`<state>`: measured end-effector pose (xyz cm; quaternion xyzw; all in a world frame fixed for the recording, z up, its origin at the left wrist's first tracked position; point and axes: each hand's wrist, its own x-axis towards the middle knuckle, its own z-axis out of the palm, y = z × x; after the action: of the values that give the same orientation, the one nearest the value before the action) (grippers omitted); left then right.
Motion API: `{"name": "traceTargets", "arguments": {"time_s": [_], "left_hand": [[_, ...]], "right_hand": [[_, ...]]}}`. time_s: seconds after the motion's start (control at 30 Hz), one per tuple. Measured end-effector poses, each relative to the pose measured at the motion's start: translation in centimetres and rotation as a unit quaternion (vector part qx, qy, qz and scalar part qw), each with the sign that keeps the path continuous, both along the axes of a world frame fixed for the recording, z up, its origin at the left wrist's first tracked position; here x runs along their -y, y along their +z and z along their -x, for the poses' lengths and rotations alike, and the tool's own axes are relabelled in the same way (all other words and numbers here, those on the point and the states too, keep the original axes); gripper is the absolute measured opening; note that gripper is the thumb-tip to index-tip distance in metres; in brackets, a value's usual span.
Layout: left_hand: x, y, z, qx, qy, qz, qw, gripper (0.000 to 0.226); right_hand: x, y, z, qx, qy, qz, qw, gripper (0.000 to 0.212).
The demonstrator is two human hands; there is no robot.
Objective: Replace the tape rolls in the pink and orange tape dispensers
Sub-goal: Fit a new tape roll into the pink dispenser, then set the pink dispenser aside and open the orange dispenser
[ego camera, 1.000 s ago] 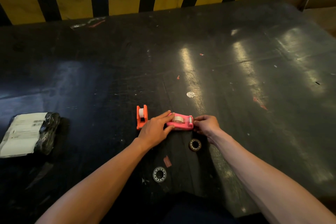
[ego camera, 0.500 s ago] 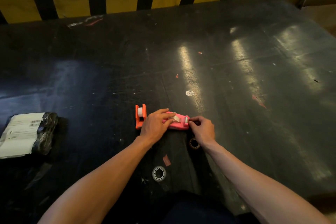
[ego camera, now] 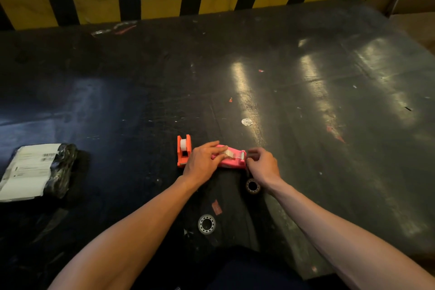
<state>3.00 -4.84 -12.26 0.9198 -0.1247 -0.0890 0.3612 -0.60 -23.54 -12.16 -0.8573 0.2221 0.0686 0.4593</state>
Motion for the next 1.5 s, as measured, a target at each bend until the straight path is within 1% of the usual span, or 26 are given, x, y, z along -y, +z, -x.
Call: {"name": "traceTargets", "arguments": {"time_s": [0.03,0.1,0.13,0.2,0.23,0.27,0.33,0.37,0.4,0.47,0.53,0.63,0.7,0.87,1.1,1.27,1.4,1.5], "left_hand": [[-0.1,0.1,0.0,-0.003,-0.002,0.0,1.0,0.039],[-0.3,0.1,0.1,-0.012,-0.012,0.005,1.0,0.048],[-0.4,0.1,0.2,-0.02,-0.02,0.01,1.0,0.053],[-0.8,0.1,0.5,-0.021,-0.03,0.014,0.999,0.056],[-1.0,0.2,0.8,-0.007,-0.027,0.017,0.999,0.055],[-1.2,0.3,1.0,0.026,-0.017,0.019,0.999,0.052],[-1.7,0.2,1.7,0.127,0.024,-0.008,0.992,0.052],[-2.0,0.1,2.1,0.165,0.057,-0.029,0.984,0.055],[-2.4,0.0,2.4,0.179,0.097,-0.043,0.978,0.061],[-3.4,-0.6,2.8,0.143,0.173,-0.048,0.973,0.076],[-4.3,-1.5,2.9,0.072,0.211,-0.043,0.974,0.089],[-5.0,-2.6,2.7,-0.023,0.218,-0.005,0.976,0.097],[-5.2,-3.0,2.5,-0.061,0.22,0.016,0.974,0.098],[-5.2,-3.2,1.7,-0.077,0.222,0.045,0.971,0.097],[-5.1,-3.0,2.0,-0.074,0.234,0.05,0.968,0.096],[-4.8,-2.5,2.0,-0.081,0.241,0.041,0.966,0.097],[-4.6,-2.0,1.9,-0.086,0.242,0.035,0.966,0.098],[-4.6,-1.8,1.9,-0.091,0.24,0.033,0.966,0.099]], "right_hand": [[-0.2,0.2,0.0,0.031,0.04,0.028,0.998,0.037],[-0.6,0.5,0.0,0.078,0.146,0.094,0.982,0.049],[-0.8,0.5,0.0,0.081,0.194,0.118,0.971,0.056],[-1.1,0.4,-0.2,0.062,0.251,0.137,0.956,0.066],[-1.1,0.2,-0.2,0.05,0.269,0.15,0.95,0.069],[-1.1,-0.1,-0.3,0.042,0.287,0.174,0.941,0.072],[-1.1,-0.7,-0.4,0.043,0.31,0.23,0.922,0.071],[-1.0,-0.8,-0.5,0.05,0.309,0.248,0.917,0.069],[-1.0,-1.0,-0.6,0.056,0.306,0.255,0.916,0.067],[-0.8,-1.1,-1.0,0.061,0.303,0.245,0.919,0.067],[-0.7,-1.1,-1.5,0.06,0.288,0.218,0.931,0.065],[-0.6,-0.7,-3.0,0.055,0.235,0.202,0.949,0.056],[-0.5,-0.3,-4.3,0.053,0.195,0.194,0.96,0.055],[-0.1,-0.2,-6.7,0.038,0.136,0.179,0.974,0.058],[-1.0,-0.5,-6.4,0.043,0.085,0.183,0.979,0.058],[-1.8,-0.1,-6.4,0.015,0.034,0.182,0.983,0.059],[-2.9,0.2,-6.3,-0.018,-0.024,0.179,0.983,0.066],[-3.2,0.3,-6.4,-0.033,-0.03,0.173,0.984,0.069]]}}
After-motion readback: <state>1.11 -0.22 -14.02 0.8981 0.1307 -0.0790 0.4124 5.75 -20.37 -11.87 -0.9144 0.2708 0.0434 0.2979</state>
